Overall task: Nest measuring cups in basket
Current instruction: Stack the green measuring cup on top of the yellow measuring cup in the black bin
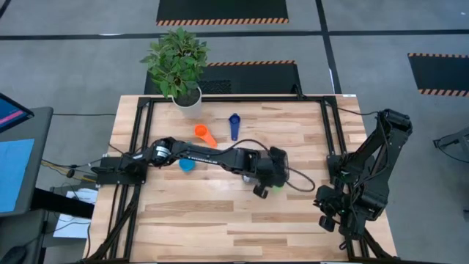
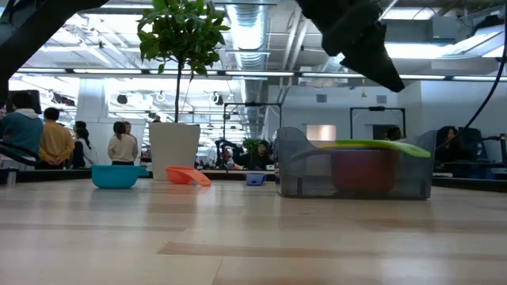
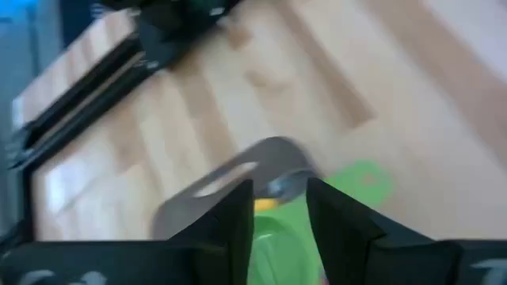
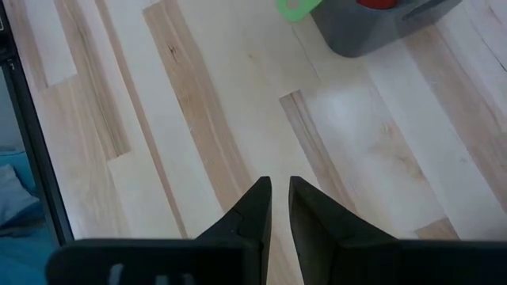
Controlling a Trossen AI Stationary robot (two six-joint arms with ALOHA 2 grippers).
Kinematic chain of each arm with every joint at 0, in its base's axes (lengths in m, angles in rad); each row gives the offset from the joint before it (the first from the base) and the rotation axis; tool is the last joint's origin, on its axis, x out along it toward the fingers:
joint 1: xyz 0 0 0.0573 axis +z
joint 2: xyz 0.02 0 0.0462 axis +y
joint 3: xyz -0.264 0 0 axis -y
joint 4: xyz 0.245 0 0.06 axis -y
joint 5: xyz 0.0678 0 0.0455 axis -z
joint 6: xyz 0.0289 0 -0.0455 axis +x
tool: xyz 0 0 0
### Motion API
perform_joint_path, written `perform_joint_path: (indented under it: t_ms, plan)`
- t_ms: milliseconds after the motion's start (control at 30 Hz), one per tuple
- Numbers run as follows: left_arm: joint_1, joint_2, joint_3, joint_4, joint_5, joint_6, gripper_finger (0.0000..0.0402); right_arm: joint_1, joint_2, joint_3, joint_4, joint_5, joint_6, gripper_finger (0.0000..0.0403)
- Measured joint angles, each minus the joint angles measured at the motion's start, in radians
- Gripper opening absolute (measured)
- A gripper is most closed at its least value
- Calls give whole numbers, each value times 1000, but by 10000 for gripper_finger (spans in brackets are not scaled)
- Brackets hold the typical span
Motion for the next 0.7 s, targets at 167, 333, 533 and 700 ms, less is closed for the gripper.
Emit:
perform_joint_path:
  t_ms: [167, 333, 533, 700]
  plan:
    - [-8, 2, -59, 92, 38, -11, 43, 0, 0, 0, 0, 0, 0, 69]
    - [-21, 1, -81, 237, 97, -41, 3, 0, 0, 0, 0, 0, -2, 69]
    - [-52, 16, -125, 274, 130, -144, 2, -20, 0, 0, 8, 86, -20, 69]
    - [-121, 9, -78, -47, 43, -176, 0, -82, 60, -11, 141, 62, -288, 69]
